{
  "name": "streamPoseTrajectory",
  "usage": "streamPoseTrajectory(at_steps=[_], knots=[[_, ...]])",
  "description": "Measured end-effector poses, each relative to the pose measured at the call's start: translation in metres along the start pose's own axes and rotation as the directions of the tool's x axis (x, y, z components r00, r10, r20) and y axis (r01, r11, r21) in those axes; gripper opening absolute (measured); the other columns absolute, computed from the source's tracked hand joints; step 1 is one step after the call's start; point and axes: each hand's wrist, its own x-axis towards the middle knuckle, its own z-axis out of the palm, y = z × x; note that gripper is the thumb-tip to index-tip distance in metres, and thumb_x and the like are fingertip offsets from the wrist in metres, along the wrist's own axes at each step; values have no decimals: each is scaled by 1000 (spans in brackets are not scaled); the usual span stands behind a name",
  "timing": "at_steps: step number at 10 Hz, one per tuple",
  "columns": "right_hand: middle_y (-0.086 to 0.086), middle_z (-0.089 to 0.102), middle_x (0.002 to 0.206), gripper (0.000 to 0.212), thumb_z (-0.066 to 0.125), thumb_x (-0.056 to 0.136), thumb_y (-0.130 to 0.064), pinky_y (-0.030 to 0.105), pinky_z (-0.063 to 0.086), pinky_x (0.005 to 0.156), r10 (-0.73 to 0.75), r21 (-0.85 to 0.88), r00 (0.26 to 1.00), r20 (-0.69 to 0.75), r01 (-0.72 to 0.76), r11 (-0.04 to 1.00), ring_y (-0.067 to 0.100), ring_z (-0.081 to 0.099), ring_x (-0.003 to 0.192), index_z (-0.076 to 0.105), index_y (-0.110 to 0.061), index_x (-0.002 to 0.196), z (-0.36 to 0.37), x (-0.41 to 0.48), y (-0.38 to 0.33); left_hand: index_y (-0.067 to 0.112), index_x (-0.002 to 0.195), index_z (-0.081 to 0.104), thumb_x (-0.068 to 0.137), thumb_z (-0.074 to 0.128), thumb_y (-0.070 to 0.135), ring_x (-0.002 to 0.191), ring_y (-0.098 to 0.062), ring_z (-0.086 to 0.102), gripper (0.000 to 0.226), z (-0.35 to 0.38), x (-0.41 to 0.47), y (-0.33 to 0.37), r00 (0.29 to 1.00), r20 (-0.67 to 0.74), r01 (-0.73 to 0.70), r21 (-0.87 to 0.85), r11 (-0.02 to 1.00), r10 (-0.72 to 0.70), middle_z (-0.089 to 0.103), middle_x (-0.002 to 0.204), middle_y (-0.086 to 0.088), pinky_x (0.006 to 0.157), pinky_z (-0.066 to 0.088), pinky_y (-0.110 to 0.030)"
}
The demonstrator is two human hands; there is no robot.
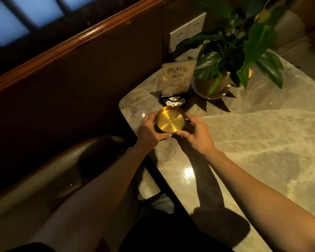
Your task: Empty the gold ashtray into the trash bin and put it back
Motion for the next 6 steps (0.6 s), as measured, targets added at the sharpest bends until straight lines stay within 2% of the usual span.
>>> streamPoseTrajectory(at_steps=[2,4,5,6], knots=[[7,57,131,71,79,75,-33,23,33,99,22,-29,997,76,-20,999,16,48,120,50,-14,136,20,2,8,8,134,52,53,94,18,121,-28,55,92,5,2,-19,998,13,67,-4,998,-67,55,131,-14,103,48,-46],[4,56,128,72,80,74,-27,24,39,99,98,7,992,76,-99,995,14,51,117,48,-16,138,25,-3,9,8,136,49,54,94,16,123,-29,53,94,10,-1,-20,996,16,90,19,996,-91,50,135,-14,103,47,-47],[5,55,131,74,80,75,-27,26,40,101,98,-3,991,86,-99,995,17,51,120,46,-15,140,24,-4,9,8,138,46,56,93,15,124,-29,52,95,11,-3,-18,995,17,95,29,995,-96,48,137,-14,103,47,-48],[9,52,137,77,78,78,-31,34,40,108,108,-3,992,70,-109,994,21,49,127,41,-11,143,21,-5,10,9,144,40,58,91,20,132,-29,46,101,14,-4,-15,997,-19,70,61,996,-69,43,143,-15,110,43,-44]])
